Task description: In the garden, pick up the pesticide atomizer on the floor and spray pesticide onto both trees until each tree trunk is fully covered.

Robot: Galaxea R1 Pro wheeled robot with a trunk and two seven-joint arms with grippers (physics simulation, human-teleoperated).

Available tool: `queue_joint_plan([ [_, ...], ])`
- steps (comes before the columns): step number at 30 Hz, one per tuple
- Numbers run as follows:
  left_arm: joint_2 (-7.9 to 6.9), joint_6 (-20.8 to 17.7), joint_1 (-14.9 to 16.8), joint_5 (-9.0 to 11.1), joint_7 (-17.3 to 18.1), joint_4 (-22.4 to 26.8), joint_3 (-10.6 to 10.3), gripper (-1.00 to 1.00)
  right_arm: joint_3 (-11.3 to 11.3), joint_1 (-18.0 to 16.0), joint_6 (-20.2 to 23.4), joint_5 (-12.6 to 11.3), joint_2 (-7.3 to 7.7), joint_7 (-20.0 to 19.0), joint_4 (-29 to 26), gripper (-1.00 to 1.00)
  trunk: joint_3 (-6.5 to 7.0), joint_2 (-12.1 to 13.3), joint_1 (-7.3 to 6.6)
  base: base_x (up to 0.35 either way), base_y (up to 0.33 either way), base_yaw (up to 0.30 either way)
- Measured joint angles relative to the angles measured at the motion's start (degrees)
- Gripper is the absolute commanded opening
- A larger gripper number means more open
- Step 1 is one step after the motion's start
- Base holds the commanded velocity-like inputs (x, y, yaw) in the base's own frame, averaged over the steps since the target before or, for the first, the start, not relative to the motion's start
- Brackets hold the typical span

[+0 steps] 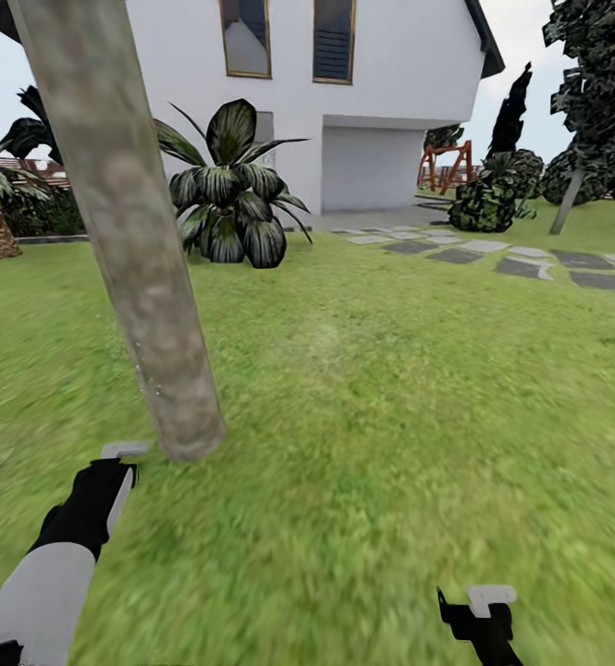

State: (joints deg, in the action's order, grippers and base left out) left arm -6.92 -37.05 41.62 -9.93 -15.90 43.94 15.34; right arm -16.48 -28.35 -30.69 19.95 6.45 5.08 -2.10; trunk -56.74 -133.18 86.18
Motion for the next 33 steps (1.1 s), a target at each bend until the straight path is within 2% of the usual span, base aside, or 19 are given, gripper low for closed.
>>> queue_joint_plan([
  [3, -0.07, 0.02, 0.04, 0.01, 0.01, 0.24, 1.37, -1.00, -0.01, 0.00, 0.00, -0.02, -0.01, -0.01, 0.00, 1.00, 0.00, 0.00, 0.01, 0.016, -0.018, 0.175],
  [8, 0.15, -0.55, 1.43, 0.18, 0.18, 0.30, 1.37, -1.00, -0.08, 0.01, 0.00, -0.09, 0.19, -0.03, -0.05, 1.00, 0.00, 0.00, 0.01, 0.002, -0.002, 0.022],
  [14, 1.06, -2.92, 7.78, -0.24, 0.31, -0.45, 0.91, -1.00, -0.10, 0.01, 0.00, -0.03, 0.39, -0.01, -0.01, 1.00, 0.01, 0.00, 0.01, 0.000, 0.000, 0.001],
  [20, 1.70, -4.81, 11.50, -0.47, 0.36, -0.13, 0.76, -1.00, -0.10, 0.01, 0.07, -0.05, 0.40, -0.01, -0.01, 1.00, 0.01, 0.00, 0.00, 0.000, 0.000, 0.000],
  [24, 1.28, -9.01, 14.52, -0.66, 0.45, 0.26, 0.73, -1.00, -0.10, 0.01, 0.09, -0.06, 0.40, -0.01, -0.07, 1.00, 0.00, 0.00, 0.01, 0.000, 0.000, 0.000],
  [33, 0.78, -13.85, 20.28, -0.65, 0.65, 0.40, 0.72, -1.00, -0.09, 0.01, 0.09, -0.08, 0.40, -0.01, -0.10, 1.00, 0.00, 0.00, 0.01, 0.000, 0.000, 0.000],
])
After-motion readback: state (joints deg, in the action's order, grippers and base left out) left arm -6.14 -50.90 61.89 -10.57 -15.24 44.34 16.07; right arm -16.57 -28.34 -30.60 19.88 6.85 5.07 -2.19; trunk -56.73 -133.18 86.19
